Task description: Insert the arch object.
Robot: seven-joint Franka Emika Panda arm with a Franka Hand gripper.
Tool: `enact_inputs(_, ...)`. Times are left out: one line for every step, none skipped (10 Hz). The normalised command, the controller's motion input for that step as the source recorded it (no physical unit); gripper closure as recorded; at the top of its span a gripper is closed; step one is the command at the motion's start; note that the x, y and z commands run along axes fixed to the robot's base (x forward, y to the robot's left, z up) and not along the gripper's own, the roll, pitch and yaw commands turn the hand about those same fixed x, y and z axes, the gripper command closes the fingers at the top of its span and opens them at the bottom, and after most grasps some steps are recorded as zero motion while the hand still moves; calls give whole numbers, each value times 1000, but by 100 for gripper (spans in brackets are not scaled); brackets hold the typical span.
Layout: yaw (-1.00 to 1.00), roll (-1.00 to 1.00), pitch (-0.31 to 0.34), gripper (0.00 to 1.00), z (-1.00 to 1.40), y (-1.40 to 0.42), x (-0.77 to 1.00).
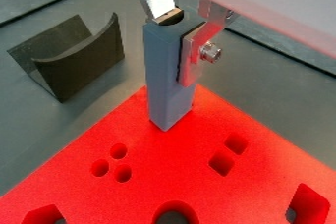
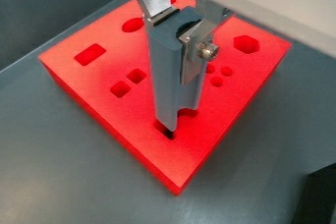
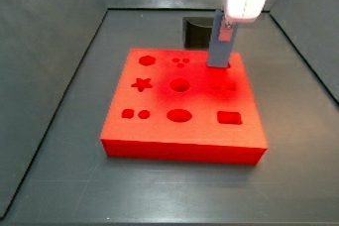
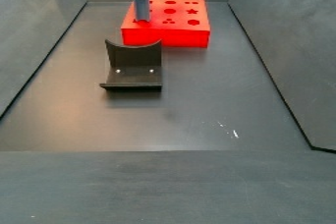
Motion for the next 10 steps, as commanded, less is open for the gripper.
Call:
enact_inputs(-29, 0, 0, 100, -134, 0, 83)
enact_inputs(-26, 0, 0, 100, -151, 0, 66)
enact_inputs(-20, 0, 0, 100, -137, 3, 14)
enact_inputs(-17, 0, 0, 100, -137, 0, 0)
enact_inputs(-43, 0, 6, 100, -86, 14, 166)
enact_inputs(-46, 0, 36, 100, -37, 54, 334)
enact_inputs(-29, 0, 0, 100, -123, 29, 189)
enact_inputs(0, 0, 0, 100, -117, 20, 97)
enact_inputs(0, 0, -9, 100, -183, 9, 0)
enact_inputs(0, 0, -19, 100, -203, 0, 0)
